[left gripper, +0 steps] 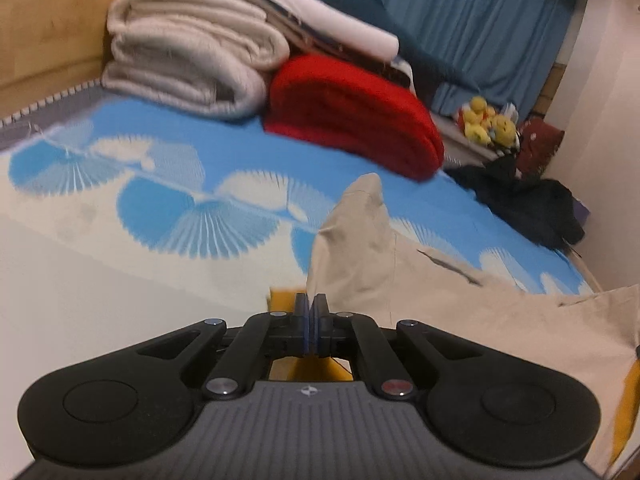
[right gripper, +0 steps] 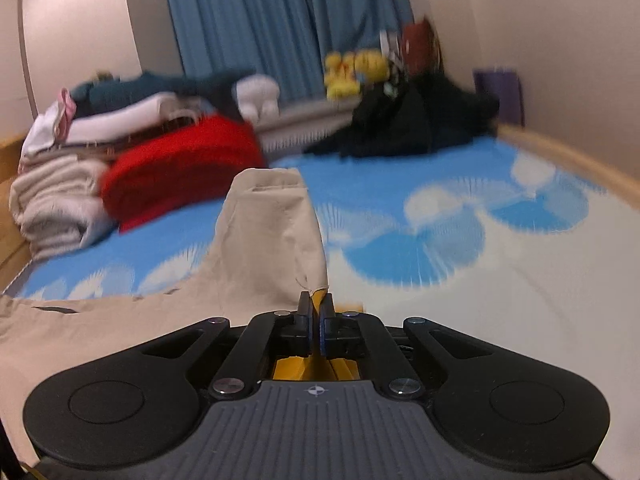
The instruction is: Fold large clothes
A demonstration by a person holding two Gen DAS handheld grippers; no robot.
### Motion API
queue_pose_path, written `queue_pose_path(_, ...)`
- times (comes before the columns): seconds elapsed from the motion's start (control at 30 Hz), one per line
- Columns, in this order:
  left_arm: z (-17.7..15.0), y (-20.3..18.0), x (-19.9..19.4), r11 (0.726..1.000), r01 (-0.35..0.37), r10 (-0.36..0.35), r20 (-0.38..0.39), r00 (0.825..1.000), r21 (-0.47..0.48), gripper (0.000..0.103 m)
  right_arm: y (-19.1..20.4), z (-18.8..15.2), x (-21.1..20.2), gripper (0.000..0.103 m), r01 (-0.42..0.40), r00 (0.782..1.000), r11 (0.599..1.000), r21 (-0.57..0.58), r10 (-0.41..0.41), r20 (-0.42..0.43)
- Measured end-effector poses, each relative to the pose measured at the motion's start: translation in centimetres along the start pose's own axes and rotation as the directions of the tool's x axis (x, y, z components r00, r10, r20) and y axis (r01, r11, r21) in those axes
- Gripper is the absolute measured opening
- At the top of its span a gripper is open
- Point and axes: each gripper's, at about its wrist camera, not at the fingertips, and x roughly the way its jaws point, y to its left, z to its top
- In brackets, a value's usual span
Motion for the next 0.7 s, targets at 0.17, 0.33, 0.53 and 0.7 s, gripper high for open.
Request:
queue_pose_path(0.17,0.6,-0.4,2.6,0.995,-0.082,0.082,0.006,0.997,0.060,0.002,0.9,0.4,5.2,0.002,0.052,0.998,0.999,0.010,-0.051,-0.043)
queue_pose_path(0.33,-1.4,0.7,9.4,0.982,-0.169,0.184,-0.254,0.950,0.079,0.001,1.6,-1.7,11.8,0.002,0.133,0.964,0.988,-0.073,-0.146,-0.221)
queue_pose_path(0.53,-1.9,1.6,11.6,0.986,-0.165,0.159,-0.294,0.942,0.006,0.002,2.4,-4.0,14.8,0.002,0.191,0.922,0.967,-0.167,-0.236,-0.308)
queue_pose_path(0.7,-1.7,1.6,11.1,0.987,-0.161,0.152,-0.289,0.945,-0.005,0.009,1.5,-3.9,14.6,0.002,0.200,0.916,0.974,-0.110,-0.226,-0.331)
